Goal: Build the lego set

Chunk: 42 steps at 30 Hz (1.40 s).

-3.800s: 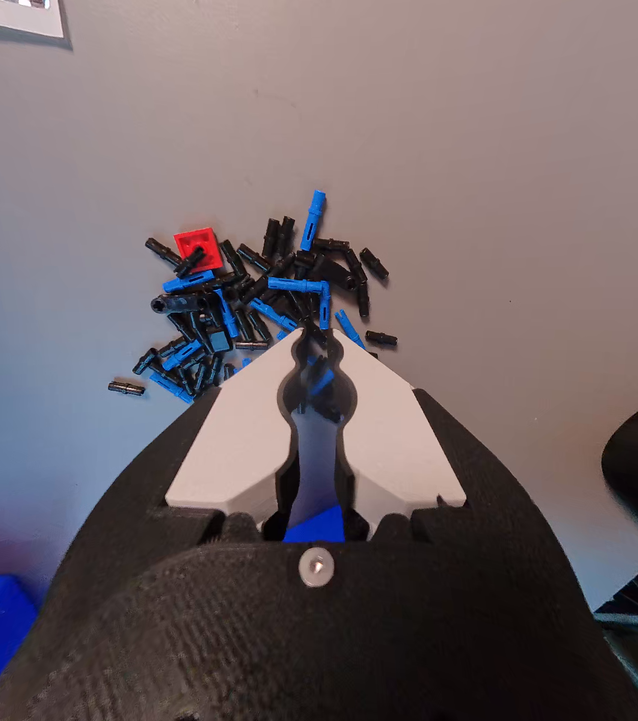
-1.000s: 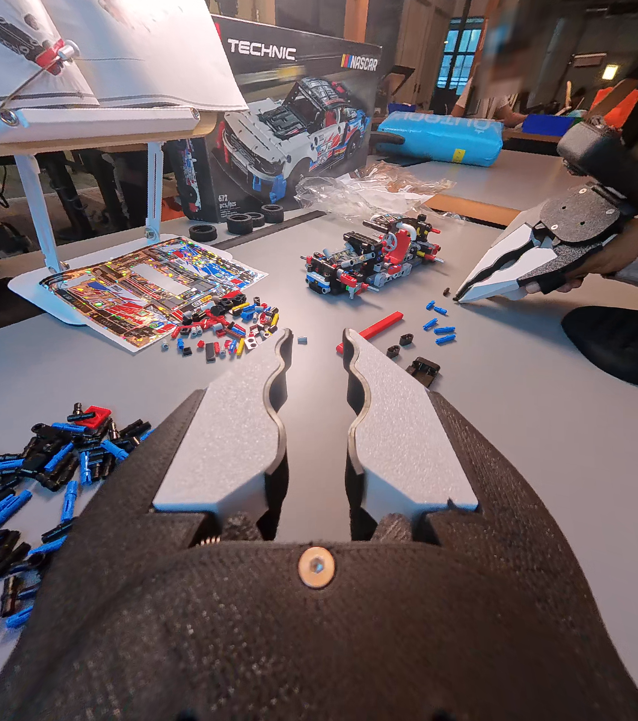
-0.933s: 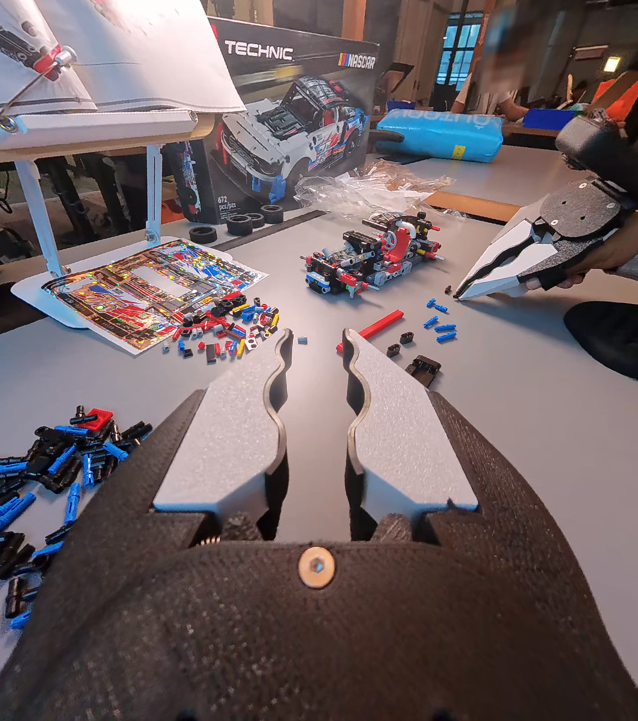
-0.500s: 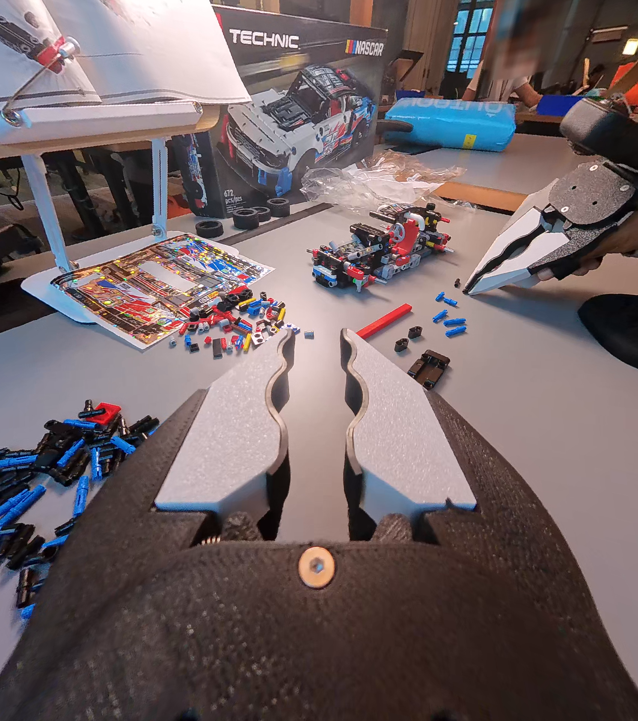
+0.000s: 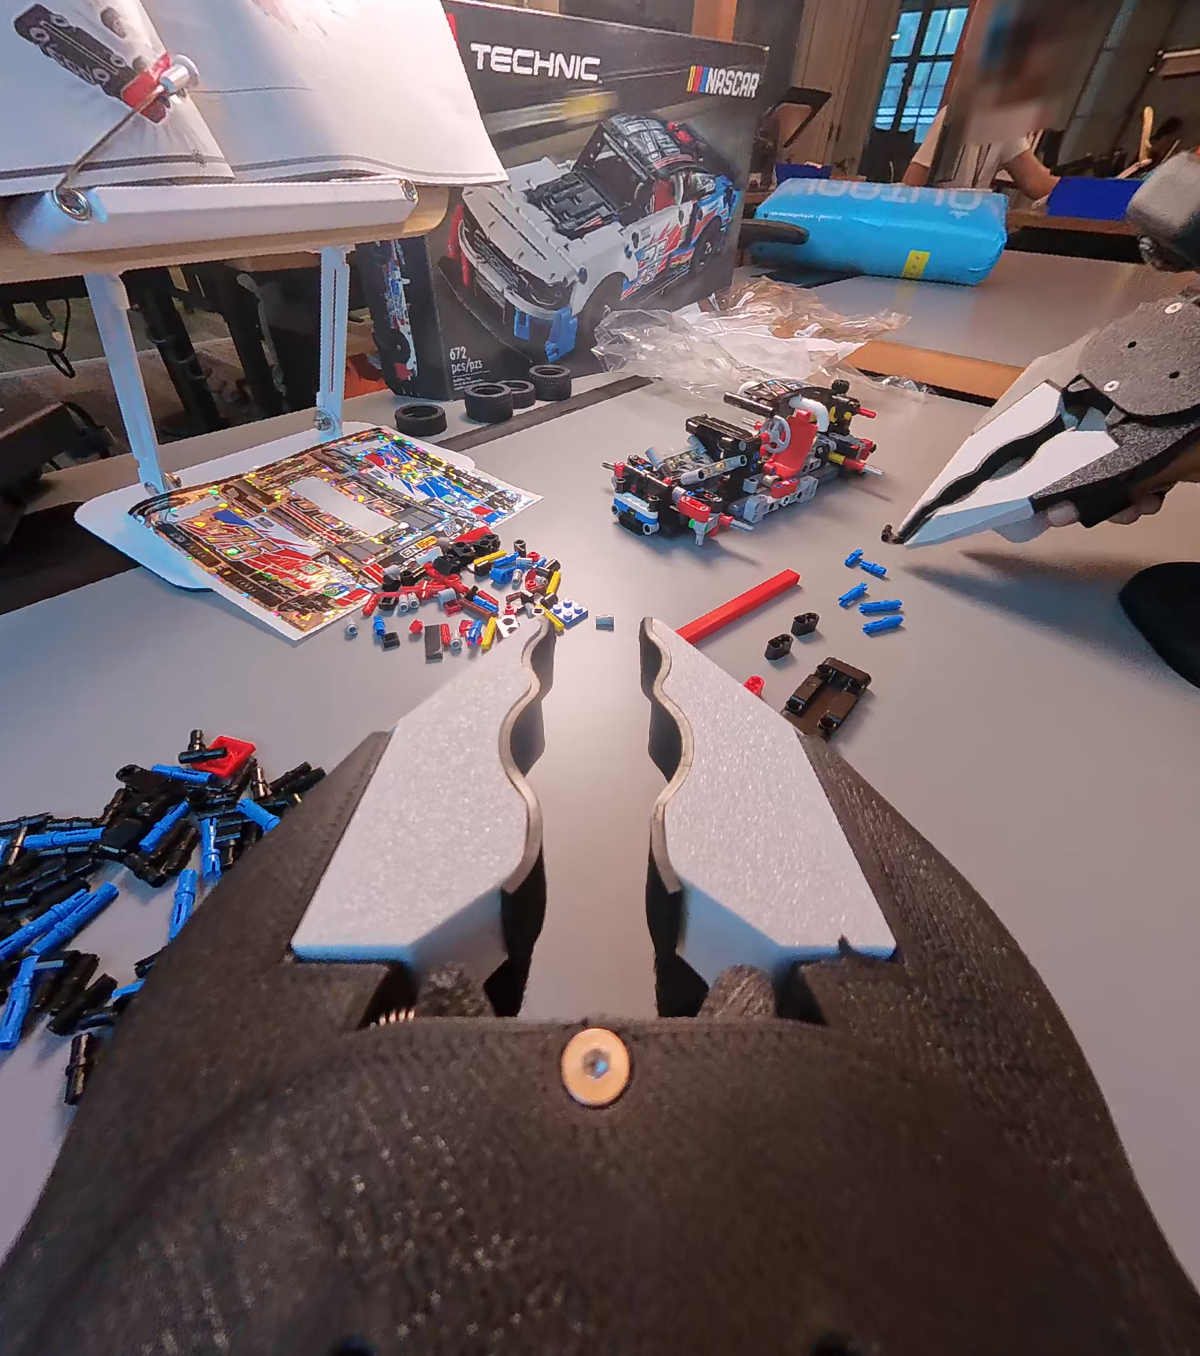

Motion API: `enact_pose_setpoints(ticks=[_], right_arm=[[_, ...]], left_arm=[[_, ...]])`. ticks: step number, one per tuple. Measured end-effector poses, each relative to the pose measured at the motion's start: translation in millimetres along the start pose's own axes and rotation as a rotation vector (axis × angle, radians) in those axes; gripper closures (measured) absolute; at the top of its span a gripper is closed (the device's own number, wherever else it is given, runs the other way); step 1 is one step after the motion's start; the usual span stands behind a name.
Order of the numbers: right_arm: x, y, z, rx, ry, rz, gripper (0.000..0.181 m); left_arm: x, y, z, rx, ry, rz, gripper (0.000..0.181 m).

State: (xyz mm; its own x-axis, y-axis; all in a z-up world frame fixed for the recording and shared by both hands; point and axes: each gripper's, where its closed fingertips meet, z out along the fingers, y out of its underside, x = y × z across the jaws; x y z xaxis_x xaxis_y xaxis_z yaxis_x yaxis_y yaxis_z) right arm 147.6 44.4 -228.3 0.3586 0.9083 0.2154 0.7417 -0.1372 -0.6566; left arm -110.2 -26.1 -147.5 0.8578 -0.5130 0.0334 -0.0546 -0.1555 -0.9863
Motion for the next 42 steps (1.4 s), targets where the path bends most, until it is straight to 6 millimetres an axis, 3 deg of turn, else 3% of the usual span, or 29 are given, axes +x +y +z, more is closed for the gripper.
enact_pose_setpoints(ticks=[6, 12, 17, 22, 27, 30, 42], right_arm=[[-21.7, -52.5, 0.5, 0.214, -0.073, -0.032, 0.179], [-52.7, -99.8, 14.2, 0.363, -0.156, -0.089, 0.178], [-90.8, -147.7, 24.6, 0.471, -0.262, -0.154, 0.179], [-133.5, -189.3, 20.5, 0.602, -0.374, -0.261, 0.178], [-160.2, -198.5, 10.4, 0.669, -0.436, -0.355, 0.178], [-161.7, -198.1, 11.0, 0.665, -0.421, -0.385, 0.178], [-165.1, -191.5, 8.0, 0.679, -0.303, -0.58, 0.179]], left_arm=[[5.0, 2.5, 1.3, -0.01, 0.027, 0.021, 0.16], [18.7, 7.6, 4.7, -0.029, 0.084, 0.069, 0.161], [25.7, 13.9, 7.2, -0.053, 0.17, -0.005, 0.16], [55.0, 7.6, 0.7, -0.019, 0.389, -0.116, 0.159], [69.7, -6.1, -8.0, 0.042, 0.517, -0.205, 0.16], [73.9, -5.8, -9.9, 0.036, 0.548, -0.209, 0.169], [78.4, -2.7, -10.0, -0.004, 0.628, -0.339, 0.177]])
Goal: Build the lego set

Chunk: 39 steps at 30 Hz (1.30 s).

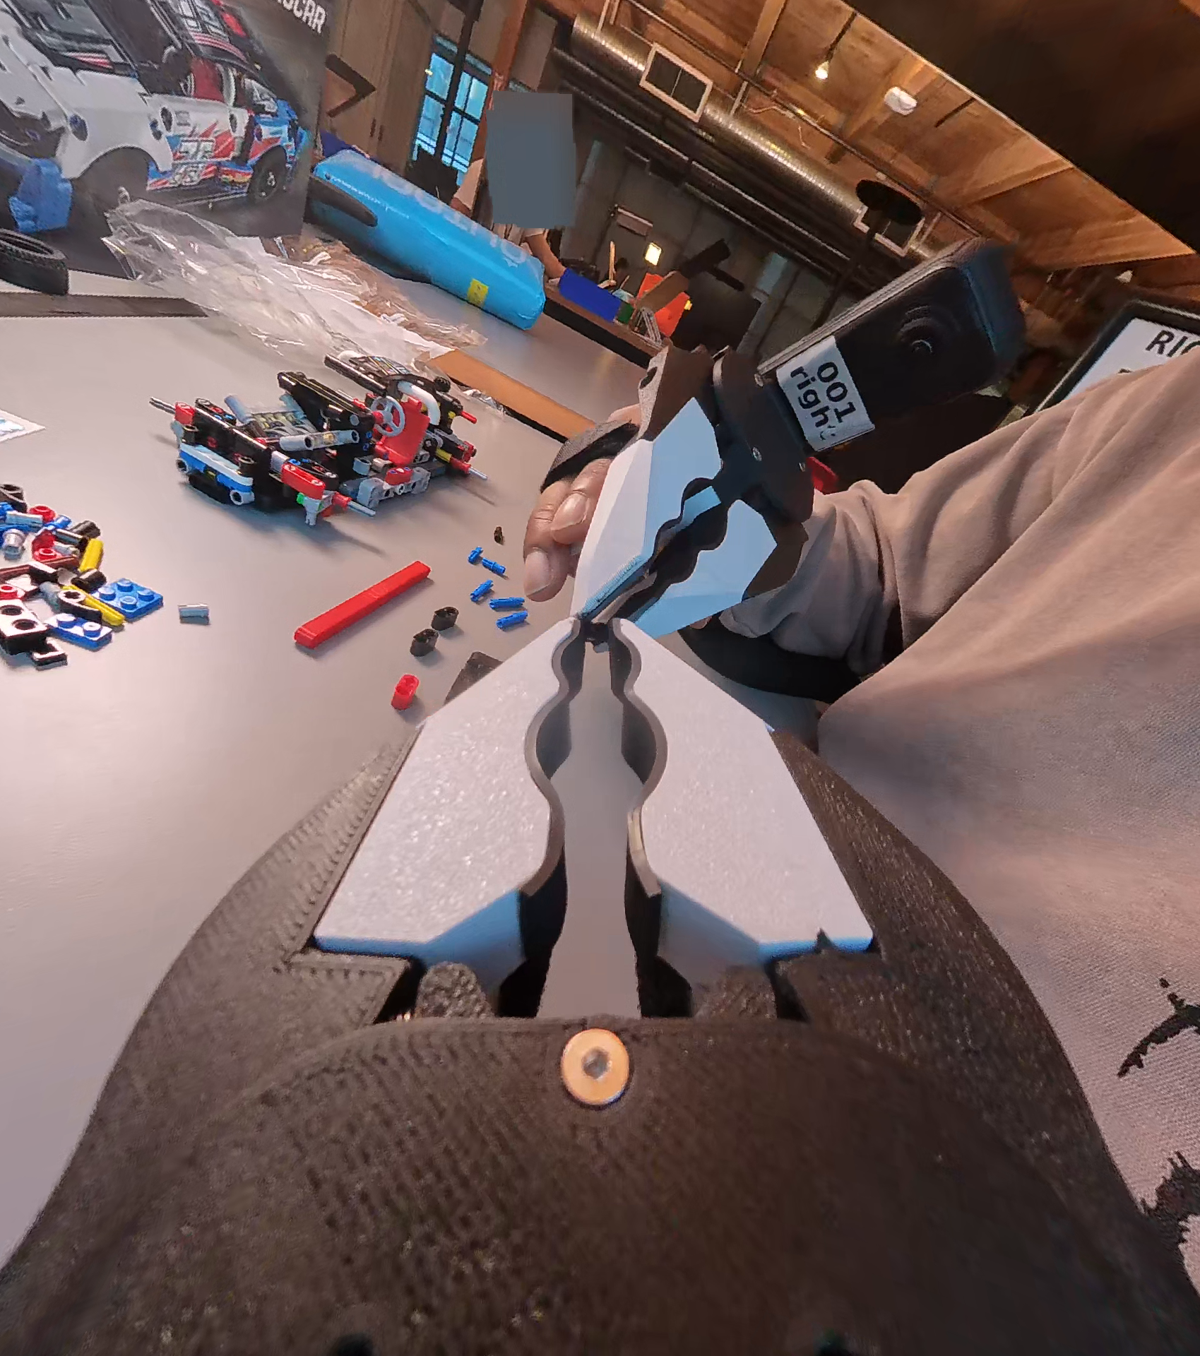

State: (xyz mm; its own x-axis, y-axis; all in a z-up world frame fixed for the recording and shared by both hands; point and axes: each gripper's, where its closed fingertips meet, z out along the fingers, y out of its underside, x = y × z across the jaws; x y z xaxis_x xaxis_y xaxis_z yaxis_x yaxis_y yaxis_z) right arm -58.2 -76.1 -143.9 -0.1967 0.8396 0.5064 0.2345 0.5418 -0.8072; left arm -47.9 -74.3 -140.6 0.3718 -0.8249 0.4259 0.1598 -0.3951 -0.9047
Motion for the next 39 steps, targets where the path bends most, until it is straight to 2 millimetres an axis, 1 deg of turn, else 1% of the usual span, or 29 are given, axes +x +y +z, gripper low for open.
enact_pose_setpoints(ticks=[5, 10, 12, 15, 17, 19, 21, 23, 25, 27, 30, 32, 34, 36, 39], right_arm=[[1.0, 0.7, -0.9, -0.022, 0.038, -0.069, 0.178], [4.6, 4.5, 0.6, -0.037, 0.065, -0.047, 0.178], [7.3, 7.8, 0.3, -0.055, 0.073, -0.033, 0.171], [17.5, 9.2, -7.7, -0.057, 0.109, 0.014, 0.168], [23.7, 12.3, -17.7, -0.068, 0.129, 0.047, 0.169], [28.0, 18.1, -31.8, -0.077, 0.149, 0.09, 0.169], [28.7, 29.9, -47.5, -0.104, 0.167, 0.149, 0.17], [25.2, 41.1, -62.3, -0.118, 0.179, 0.209, 0.171], [21.1, 49.7, -73.9, -0.123, 0.199, 0.251, 0.171], [19.5, 54.4, -81.9, -0.117, 0.223, 0.283, 0.172], [19.8, 51.7, -90.9, -0.1, 0.247, 0.31, 0.172], [21.1, 48.3, -97.7, -0.094, 0.263, 0.305, 0.172], [21.8, 48.7, -104.6, -0.095, 0.277, 0.309, 0.172], [22.3, 51.2, -111.1, -0.092, 0.293, 0.321, 0.173], [22.9, 56.7, -118.4, -0.089, 0.31, 0.343, 0.173]], left_arm=[[-1.0, -0.8, 1.1, -0.001, -0.014, 0.01, 0.178], [-6.5, -1.2, 1.2, -0.022, -0.075, 0.055, 0.179], [-10.4, -2.8, 0.3, -0.037, -0.112, 0.084, 0.179], [-19.5, -6.4, -2.4, -0.071, -0.17, 0.122, 0.179], [-32.2, -10.0, -8.2, -0.126, -0.246, 0.169, 0.179], [-50.4, -16.0, -19.7, -0.223, -0.35, 0.226, 0.179], [-73.5, -21.9, -36.9, -0.375, -0.463, 0.283, 0.179], [-98.1, -29.1, -56.5, -0.544, -0.565, 0.336, 0.179], [-119.2, -31.4, -75.1, -0.731, -0.631, 0.355, 0.179], [-135.6, -27.9, -91.2, -0.917, -0.661, 0.355, 0.179], [-154.1, -14.3, -112.2, -1.156, -0.664, 0.321, 0.179], [-163.3, -4.0, -121.0, -1.257, -0.658, 0.293, 0.179], [-167.8, 7.7, -124.4, -1.321, -0.642, 0.254, 0.179], [-168.9, 17.4, -123.3, -1.356, -0.619, 0.231, 0.178], [-173.5, 22.0, -124.8, -1.397, -0.633, 0.246, 0.177]])
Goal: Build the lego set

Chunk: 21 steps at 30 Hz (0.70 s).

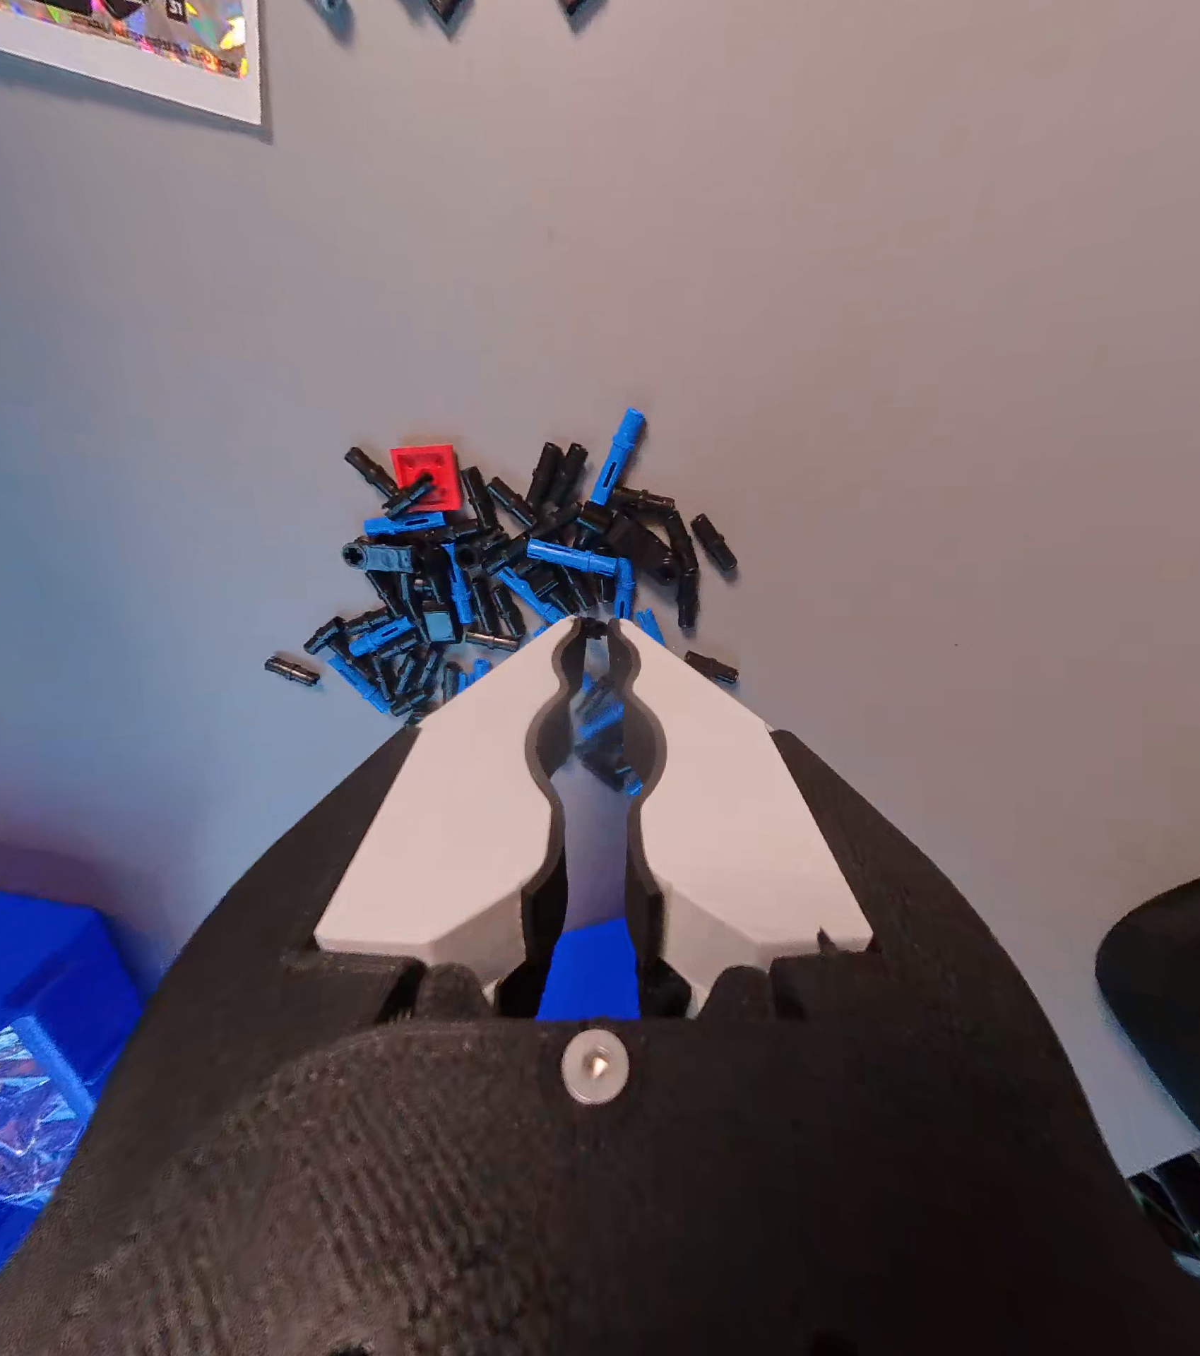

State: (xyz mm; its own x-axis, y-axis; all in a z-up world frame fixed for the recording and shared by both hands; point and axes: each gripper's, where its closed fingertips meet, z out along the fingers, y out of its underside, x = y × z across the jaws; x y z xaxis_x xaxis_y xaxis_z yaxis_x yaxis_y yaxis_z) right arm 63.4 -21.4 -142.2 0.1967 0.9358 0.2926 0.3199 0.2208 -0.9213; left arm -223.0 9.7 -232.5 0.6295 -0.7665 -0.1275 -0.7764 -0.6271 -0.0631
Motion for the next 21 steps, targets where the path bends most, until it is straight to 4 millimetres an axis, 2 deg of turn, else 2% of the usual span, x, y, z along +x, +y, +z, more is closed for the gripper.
enact_pose_setpoints(ticks=[4, 7, 14, 18, 21], right_arm=[[5.9, 3.7, -2.3, 0.003, 0.013, 0.024, 0.173], [11.8, 5.8, -3.2, 0.001, 0.029, 0.031, 0.173], [45.4, 16.2, -15.6, -0.008, 0.125, 0.115, 0.173], [61.3, 18.5, -24.0, -0.001, 0.175, 0.153, 0.173], [69.1, 18.5, -29.9, 0.016, 0.198, 0.175, 0.173]], left_arm=[[-0.7, -3.7, -5.5, 0.026, 0.002, -0.02, 0.17], [0.0, -13.3, -19.4, 0.114, -0.023, -0.034, 0.167], [32.8, -62.6, -76.8, 0.63, -0.065, -0.111, 0.161], [50.2, -71.6, -105.6, 0.97, -0.094, -0.178, 0.158], [70.3, -72.2, -110.7, 1.141, -0.077, -0.236, 0.156]])
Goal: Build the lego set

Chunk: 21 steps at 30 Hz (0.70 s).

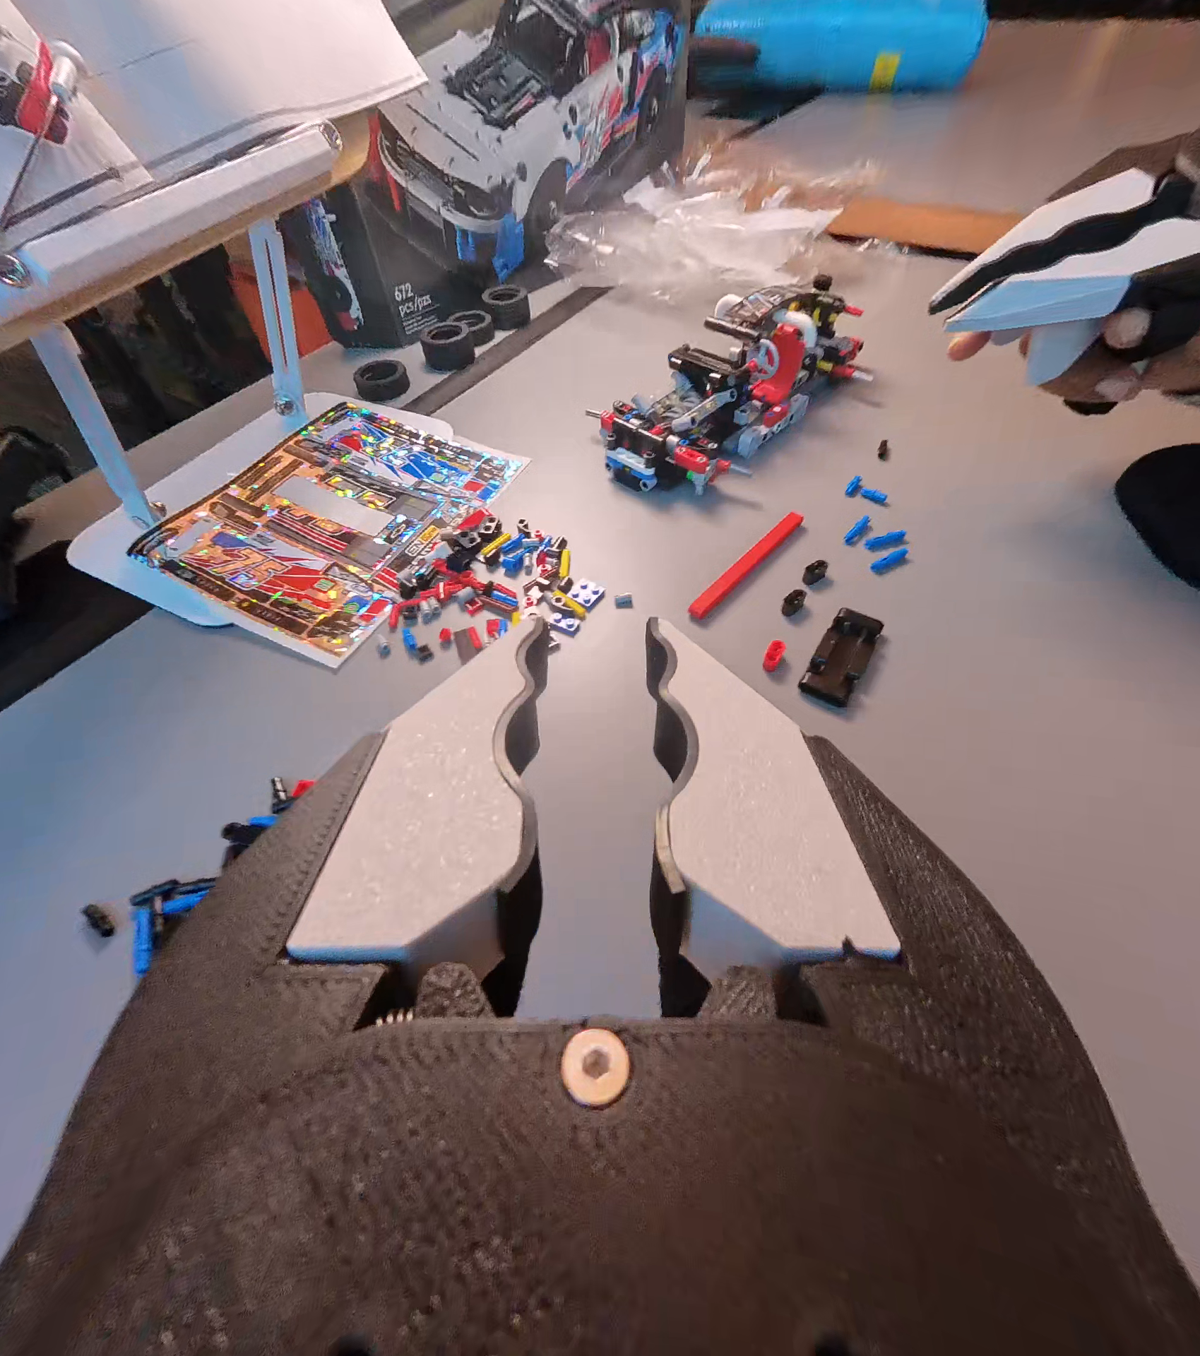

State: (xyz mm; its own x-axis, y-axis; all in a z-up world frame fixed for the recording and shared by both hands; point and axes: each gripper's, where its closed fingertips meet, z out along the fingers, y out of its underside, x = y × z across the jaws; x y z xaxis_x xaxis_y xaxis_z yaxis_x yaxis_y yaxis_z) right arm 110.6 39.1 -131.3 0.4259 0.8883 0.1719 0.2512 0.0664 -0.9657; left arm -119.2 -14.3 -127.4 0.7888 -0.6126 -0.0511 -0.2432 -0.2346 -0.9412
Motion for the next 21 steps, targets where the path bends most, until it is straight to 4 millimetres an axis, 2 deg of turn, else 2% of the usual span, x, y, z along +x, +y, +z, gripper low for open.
enact_pose_setpoints(ticks=[4, 7, 11, 16, 21], right_arm=[[18.0, -0.8, -8.2, 0.038, 0.033, 0.067, 0.172], [40.5, 6.3, -16.2, 0.043, 0.109, 0.085, 0.181], [58.5, 15.3, -22.1, 0.022, 0.168, 0.071, 0.181], [55.8, 30.8, -13.9, -0.018, 0.137, 0.107, 0.178], [45.7, 44.6, -2.4, -0.068, 0.081, 0.105, 0.173]], left_arm=[[27.3, 5.6, -1.0, 0.099, -0.033, -0.045, 0.161], [43.4, 10.9, 2.0, 0.13, -0.041, -0.068, 0.169], [50.7, 25.7, 14.3, 0.097, -0.054, 0.029, 0.171], [46.4, 32.6, 23.8, 0.073, -0.062, 0.056, 0.165], [41.0, 38.6, 23.4, 0.057, -0.061, 0.019, 0.156]])
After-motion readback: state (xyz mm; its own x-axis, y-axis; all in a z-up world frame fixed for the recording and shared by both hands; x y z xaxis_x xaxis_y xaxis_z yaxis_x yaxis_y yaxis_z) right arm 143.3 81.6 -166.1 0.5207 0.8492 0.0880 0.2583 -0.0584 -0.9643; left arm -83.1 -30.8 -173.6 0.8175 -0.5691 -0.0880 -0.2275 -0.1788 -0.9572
